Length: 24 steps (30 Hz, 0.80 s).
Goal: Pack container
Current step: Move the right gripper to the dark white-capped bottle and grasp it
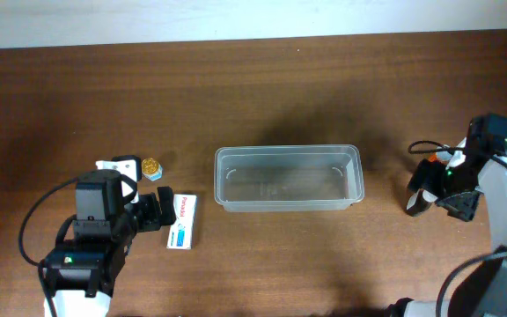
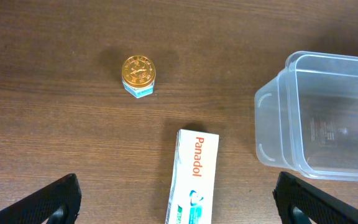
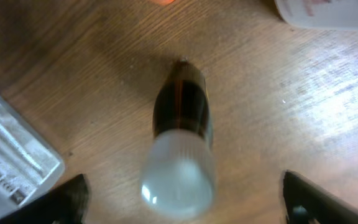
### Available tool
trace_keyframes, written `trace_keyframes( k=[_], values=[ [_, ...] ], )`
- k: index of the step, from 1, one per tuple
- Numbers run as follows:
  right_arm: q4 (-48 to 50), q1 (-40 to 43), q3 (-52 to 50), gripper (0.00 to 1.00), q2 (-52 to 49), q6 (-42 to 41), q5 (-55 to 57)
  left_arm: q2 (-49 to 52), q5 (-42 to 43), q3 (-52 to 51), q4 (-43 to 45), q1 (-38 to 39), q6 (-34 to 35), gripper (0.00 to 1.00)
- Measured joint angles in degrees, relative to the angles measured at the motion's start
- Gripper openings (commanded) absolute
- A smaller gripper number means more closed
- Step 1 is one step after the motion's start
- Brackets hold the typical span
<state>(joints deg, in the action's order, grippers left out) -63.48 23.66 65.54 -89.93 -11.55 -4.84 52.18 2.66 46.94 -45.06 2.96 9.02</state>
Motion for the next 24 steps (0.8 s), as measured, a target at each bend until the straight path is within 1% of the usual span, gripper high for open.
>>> trace_keyframes(
  k=[3, 5, 6, 7, 11, 13, 22, 24],
  values=[
    [0.85, 0.0, -0.13, 0.61, -1.46, 0.04, -0.24, 0.0, 0.0, 0.0, 0.02, 0.0, 0.0, 1.0],
    [1.14, 0.0, -0.15, 0.56, -1.57, 0.09, -0.28, 0.0, 0.0, 0.0, 0.02, 0.0, 0.0, 1.0],
    [1.31, 0.0, -0.15, 0.55, -1.57, 0.07, -0.35, 0.0, 0.0, 0.0, 0.02, 0.0, 0.0, 1.0],
    [1.44, 0.0, -0.15, 0.5, -1.57, 0.09, -0.44, 0.0, 0.0, 0.0, 0.02, 0.0, 0.0, 1.0],
    [1.75, 0.0, -0.15, 0.45, -1.6, 0.09, -0.46, 0.0, 0.0, 0.0, 0.02, 0.0, 0.0, 1.0],
    [2.08, 0.0, -0.15, 0.4, -1.6, 0.15, -0.48, 0.0, 0.0, 0.0, 0.02, 0.0, 0.0, 1.0],
    [4.96, 0.0, -0.15, 0.39, -1.6, 0.2, -0.46, 0.0, 0.0, 0.0, 0.02, 0.0, 0.0, 1.0],
    [5.35, 0.0, -0.15, 0.36, -1.6, 0.17, -0.42, 0.0, 0.0, 0.0, 0.02, 0.0, 0.0, 1.0]
  ],
)
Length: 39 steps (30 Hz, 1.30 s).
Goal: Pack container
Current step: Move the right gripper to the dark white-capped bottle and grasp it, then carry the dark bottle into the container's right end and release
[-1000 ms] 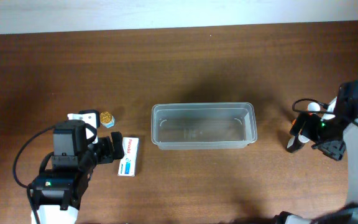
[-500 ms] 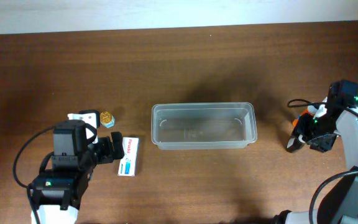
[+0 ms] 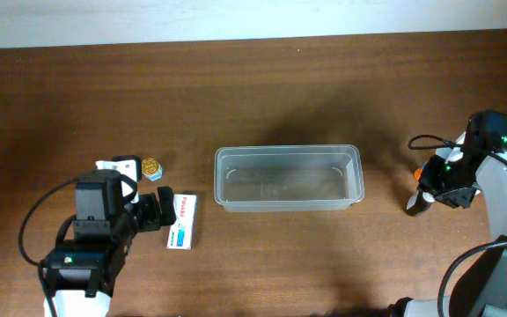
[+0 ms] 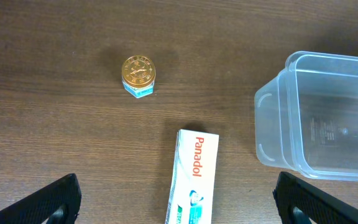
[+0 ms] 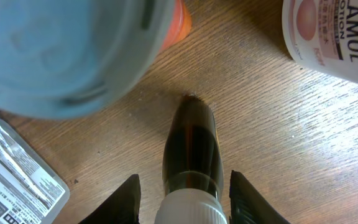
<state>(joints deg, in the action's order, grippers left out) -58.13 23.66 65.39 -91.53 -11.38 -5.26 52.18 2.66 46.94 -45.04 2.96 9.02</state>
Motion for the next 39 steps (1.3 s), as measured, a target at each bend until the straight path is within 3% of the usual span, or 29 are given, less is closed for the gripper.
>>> trace_keyframes(
  k=[3, 12, 24, 31, 39],
  values=[
    [0.04, 0.0, 0.0, 0.27, 0.0, -0.04, 0.0, 0.0, 0.0, 0.0, 0.0, 0.0, 0.0, 1.0],
    [0.02, 0.0, 0.0, 0.18, 0.0, 0.0, 0.39, 0.0, 0.0, 0.0, 0.0, 0.0, 0.0, 1.0],
    [-5.88, -1.51, 0.28, 0.18, 3.89, 0.07, 0.2, 0.0, 0.0, 0.0, 0.0, 0.0, 0.0, 1.0],
    [-16.13, -12.74, 11.47, 0.18, 12.94, 1.03, 0.0, 0.0, 0.0, 0.0, 0.0, 0.0, 0.0, 1.0],
    [-15.08, -28.59, 21.29, 0.18, 15.61, 0.92, -0.31, 0.0, 0.02, 0.0, 0.0, 0.0, 0.0, 1.0]
  ],
)
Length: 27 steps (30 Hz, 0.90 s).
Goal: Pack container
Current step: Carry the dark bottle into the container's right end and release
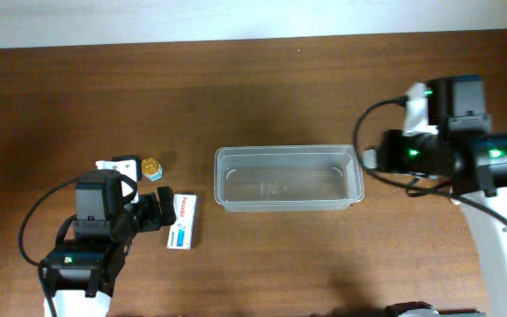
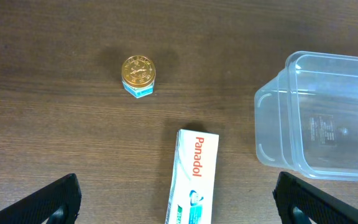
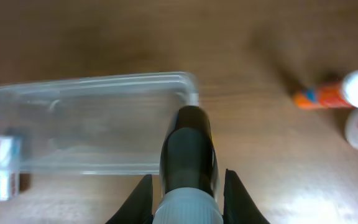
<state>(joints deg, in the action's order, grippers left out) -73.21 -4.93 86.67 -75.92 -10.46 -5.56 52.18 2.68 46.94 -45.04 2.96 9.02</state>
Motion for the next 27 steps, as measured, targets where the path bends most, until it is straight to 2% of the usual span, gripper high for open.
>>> trace_keyframes(
  k=[5, 12, 17, 25, 27],
  values=[
    [1.33, -4.61, -0.26, 0.18, -6.47, -0.28, 0.04, 0.0, -0.02, 0.02, 0.0, 0.0, 0.0, 1.0],
    [7.82, -4.85, -1.97, 0.16, -21.73, -0.44, 0.07, 0.02, 0.0, 0.02, -0.02, 0.0, 0.0, 1.0],
    [9.9, -4.85, -2.05, 0.17, -27.32, -1.16, 1.49, 0.0, 0.0, 0.02, -0.04, 0.0, 0.0, 1.0],
    [9.7, -4.87, -2.12, 0.39, -28.65, -1.53, 3.8, 0.0, 0.0, 0.02, -0.04, 0.0, 0.0, 1.0],
    [8.92, -4.87, -2.12, 0.41, -28.65, -1.4, 3.82, 0.0, 0.0, 0.02, -0.22, 0.0, 0.0, 1.0]
  ],
)
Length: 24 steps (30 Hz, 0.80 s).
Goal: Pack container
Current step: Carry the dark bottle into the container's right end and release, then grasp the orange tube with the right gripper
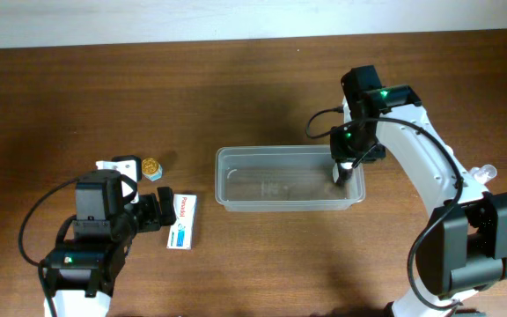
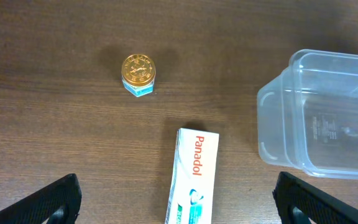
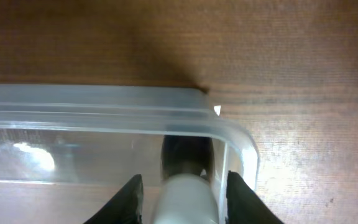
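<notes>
A clear plastic container (image 1: pixel 280 177) lies mid-table. My right gripper (image 1: pixel 345 167) is at its right end, shut on a dark bottle with a white cap (image 3: pixel 187 180). The bottle's dark end points down inside the container's corner wall (image 3: pixel 229 134). My left gripper (image 2: pixel 179 208) stands open above a white Panadol box (image 2: pixel 195 177), which lies left of the container (image 2: pixel 328 118). A small gold-lidded jar (image 2: pixel 138 74) stands beyond the box, and also shows as the jar (image 1: pixel 150 166) in the overhead view.
A small white object (image 1: pixel 120 164) sits just left of the jar. At the far right a clear bottle top (image 1: pixel 485 172) shows beside the right arm's base. The table's far edge meets a pale wall at the top.
My right gripper, which held the bottle above the table just right of the container, now holds it low inside the container's right end. The left arm has not moved.
My right gripper stood open around the bottle lying at the table's far right. Then it was shut on the bottle there. Later it held the bottle near the container's right end, and now inside that end. The left gripper stayed open over the Panadol box.
</notes>
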### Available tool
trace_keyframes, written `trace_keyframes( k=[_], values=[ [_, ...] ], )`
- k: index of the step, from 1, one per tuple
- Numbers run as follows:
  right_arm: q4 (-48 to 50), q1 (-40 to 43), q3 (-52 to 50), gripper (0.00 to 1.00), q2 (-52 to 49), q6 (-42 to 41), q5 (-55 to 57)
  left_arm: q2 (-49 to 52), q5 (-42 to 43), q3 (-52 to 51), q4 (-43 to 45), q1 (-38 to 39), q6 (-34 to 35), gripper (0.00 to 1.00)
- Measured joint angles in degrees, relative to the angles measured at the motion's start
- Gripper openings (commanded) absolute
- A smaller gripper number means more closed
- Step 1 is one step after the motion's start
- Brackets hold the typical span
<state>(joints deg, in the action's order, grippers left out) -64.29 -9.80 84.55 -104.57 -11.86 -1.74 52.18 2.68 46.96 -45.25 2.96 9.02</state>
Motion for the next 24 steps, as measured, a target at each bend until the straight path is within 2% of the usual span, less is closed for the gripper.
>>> trace_keyframes(
  k=[3, 8, 11, 12, 14, 18, 24],
  values=[
    [-1.16, 0.0, 0.02, 0.45, 0.42, -0.17, 0.22, 0.0, 0.0, 0.0, -0.42, 0.0, 0.0, 1.0],
    [-3.06, 0.96, 1.9, 0.65, 7.23, -0.09, 0.48, 0.0, 0.0, 0.0, -0.44, 0.0, 0.0, 1.0],
    [-2.91, 5.84, 4.9, 0.67, 14.56, -0.22, 0.74, 0.0, 0.02, 0.0, -0.46, 0.0, 0.0, 1.0],
    [-2.75, 11.47, 6.34, 0.67, 18.08, -0.26, 1.33, 0.0, 0.11, 0.0, -0.44, 0.0, 0.0, 0.99],
    [-3.04, 15.61, 6.67, 0.67, 18.91, -0.2, 1.27, 0.0, 0.15, 0.0, -0.46, 0.0, 0.0, 1.0],
    [-4.74, 25.59, 6.67, 0.67, 14.29, -0.2, 1.9, 0.0, 0.15, 0.0, -0.46, 0.0, 0.0, 0.99],
    [-6.4, 29.83, 6.34, 0.67, 3.61, 0.04, 1.88, 0.0, 0.15, 0.0, -0.44, 0.0, 0.0, 1.0]
  ],
)
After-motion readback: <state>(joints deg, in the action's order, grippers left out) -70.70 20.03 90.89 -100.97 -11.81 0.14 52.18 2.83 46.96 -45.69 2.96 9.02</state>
